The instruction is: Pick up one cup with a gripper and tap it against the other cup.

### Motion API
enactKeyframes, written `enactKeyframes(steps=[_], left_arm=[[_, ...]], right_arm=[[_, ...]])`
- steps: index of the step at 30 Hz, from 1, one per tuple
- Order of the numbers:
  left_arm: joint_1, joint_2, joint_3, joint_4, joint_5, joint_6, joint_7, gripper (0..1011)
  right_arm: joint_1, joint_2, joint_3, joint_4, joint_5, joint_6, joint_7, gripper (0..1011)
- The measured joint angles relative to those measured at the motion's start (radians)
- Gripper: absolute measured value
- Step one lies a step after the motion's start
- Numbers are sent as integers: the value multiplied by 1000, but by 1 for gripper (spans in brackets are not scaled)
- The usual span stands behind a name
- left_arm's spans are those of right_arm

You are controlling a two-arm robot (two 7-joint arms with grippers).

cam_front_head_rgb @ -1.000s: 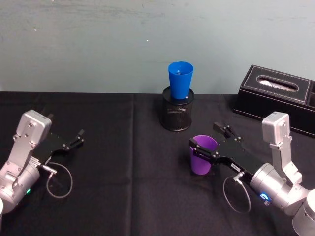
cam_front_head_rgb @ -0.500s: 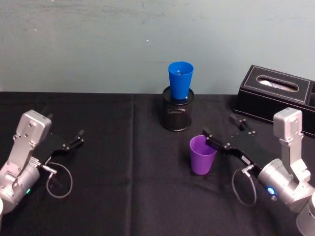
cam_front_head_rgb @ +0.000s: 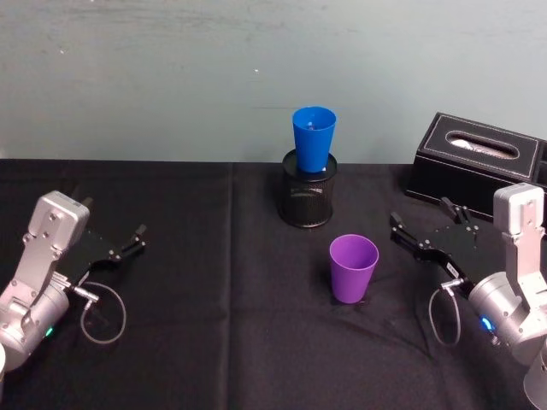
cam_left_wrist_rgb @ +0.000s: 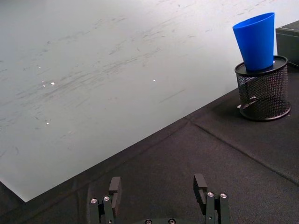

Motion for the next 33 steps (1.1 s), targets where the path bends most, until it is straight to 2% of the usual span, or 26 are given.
enactKeyframes(steps=[7, 19, 33], left_arm=[[0, 0, 0, 0, 0, 0, 0, 1011], [0, 0, 0, 0, 0, 0, 0, 1011], [0, 0, 0, 0, 0, 0, 0, 1011]], right_arm=[[7, -18, 18, 25, -20, 28, -17, 1003], [11, -37, 30, 42, -52, 69, -12, 1003], [13, -39, 31, 45, -54, 74, -5, 1003]])
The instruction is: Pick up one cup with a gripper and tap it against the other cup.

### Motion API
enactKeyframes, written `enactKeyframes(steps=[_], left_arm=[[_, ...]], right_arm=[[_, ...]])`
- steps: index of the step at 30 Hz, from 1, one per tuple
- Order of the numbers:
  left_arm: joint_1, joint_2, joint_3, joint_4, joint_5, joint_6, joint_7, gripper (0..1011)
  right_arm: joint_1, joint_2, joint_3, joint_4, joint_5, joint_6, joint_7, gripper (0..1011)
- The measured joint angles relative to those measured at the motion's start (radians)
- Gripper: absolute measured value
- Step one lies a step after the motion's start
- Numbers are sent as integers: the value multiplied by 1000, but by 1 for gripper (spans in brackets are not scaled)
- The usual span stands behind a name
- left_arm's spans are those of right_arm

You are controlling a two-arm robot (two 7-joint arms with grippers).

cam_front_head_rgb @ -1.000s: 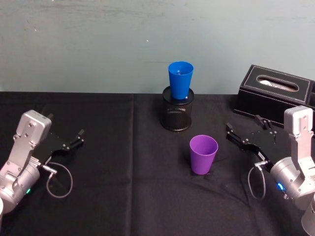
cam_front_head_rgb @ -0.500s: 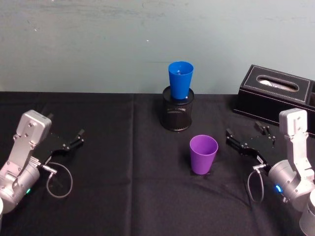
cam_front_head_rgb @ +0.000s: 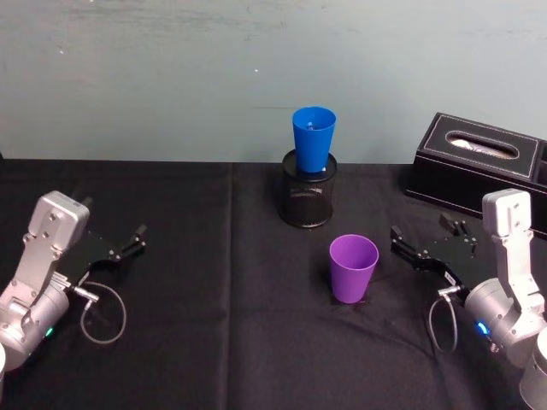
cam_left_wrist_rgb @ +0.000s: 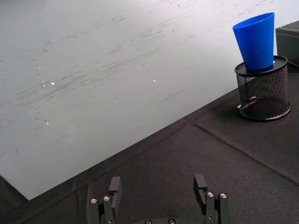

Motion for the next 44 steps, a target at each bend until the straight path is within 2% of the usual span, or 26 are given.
enactKeyframes(steps=[44], left_arm=[[0, 0, 0, 0, 0, 0, 0, 1011]], right_arm=[[-1, 1, -1, -2, 1, -3, -1, 1003]])
